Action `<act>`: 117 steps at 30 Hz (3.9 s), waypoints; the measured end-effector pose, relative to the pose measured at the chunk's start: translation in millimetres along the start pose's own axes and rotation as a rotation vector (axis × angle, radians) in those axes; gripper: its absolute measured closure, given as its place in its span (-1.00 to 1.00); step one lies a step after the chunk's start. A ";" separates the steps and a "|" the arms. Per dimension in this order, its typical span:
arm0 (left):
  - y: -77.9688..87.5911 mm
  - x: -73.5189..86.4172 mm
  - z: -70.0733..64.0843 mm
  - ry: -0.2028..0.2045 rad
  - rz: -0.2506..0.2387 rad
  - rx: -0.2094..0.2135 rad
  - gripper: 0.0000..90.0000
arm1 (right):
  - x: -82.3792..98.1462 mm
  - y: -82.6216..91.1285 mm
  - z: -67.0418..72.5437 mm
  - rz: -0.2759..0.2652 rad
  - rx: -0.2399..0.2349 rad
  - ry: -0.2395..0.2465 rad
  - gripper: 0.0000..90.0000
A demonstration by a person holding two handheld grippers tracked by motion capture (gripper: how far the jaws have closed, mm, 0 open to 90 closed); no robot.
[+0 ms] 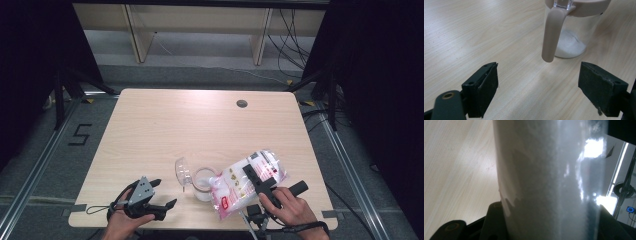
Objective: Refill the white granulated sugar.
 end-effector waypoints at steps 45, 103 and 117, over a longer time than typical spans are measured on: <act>2.0 -0.7 -0.3 0.019 0.000 -0.004 -0.64 | 0.4 -3.7 5.2 -0.026 -0.014 -0.012 0.34; 2.8 -1.2 1.0 -0.003 0.003 -0.007 -0.64 | 2.3 -0.8 0.4 -0.025 0.007 -0.004 0.35; 2.8 -1.1 1.2 -0.005 0.003 -0.009 -0.64 | 4.6 -0.6 4.1 -0.008 -0.008 -0.036 0.35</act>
Point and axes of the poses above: each handheld gripper's, and its own axes: y roughly backward along the jaws, x roughly out of its underside, z roughly to its left, the point moved 7 cm from there along -y, roughly forward along the jaws, and after that the axes turned 9 degrees about -y, right-handed, at the moved point
